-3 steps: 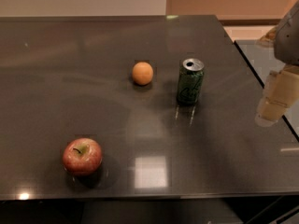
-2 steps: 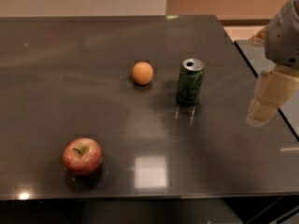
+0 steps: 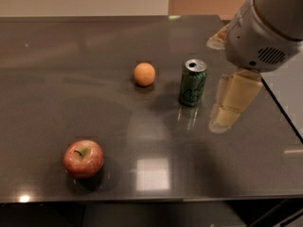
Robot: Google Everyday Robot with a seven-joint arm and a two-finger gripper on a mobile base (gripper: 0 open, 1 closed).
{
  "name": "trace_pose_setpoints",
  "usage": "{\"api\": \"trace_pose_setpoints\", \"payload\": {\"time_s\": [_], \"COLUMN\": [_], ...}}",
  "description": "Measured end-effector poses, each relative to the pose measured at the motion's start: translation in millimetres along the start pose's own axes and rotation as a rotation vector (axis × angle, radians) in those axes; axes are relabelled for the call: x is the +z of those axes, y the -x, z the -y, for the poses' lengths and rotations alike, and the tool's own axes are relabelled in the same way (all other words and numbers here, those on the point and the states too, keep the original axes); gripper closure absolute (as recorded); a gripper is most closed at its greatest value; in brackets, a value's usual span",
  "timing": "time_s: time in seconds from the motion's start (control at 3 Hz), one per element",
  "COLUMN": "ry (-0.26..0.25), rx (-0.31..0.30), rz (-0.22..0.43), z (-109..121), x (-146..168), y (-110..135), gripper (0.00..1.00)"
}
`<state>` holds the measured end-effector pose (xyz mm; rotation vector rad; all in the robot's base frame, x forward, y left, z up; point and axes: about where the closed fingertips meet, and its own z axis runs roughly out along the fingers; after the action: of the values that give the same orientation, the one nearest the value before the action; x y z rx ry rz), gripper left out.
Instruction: Move apple near green can
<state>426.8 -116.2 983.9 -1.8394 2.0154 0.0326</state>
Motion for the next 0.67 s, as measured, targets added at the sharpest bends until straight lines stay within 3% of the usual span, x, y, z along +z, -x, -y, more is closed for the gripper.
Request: {"api": "trace_pose_setpoints", "payload": {"time_s": [0.67], "ry": [0.068], "rx": [-0.128], "rz": [0.084], "z": [-27.0], "x": [38.4], "y": [77.8], "gripper": [0.00]}}
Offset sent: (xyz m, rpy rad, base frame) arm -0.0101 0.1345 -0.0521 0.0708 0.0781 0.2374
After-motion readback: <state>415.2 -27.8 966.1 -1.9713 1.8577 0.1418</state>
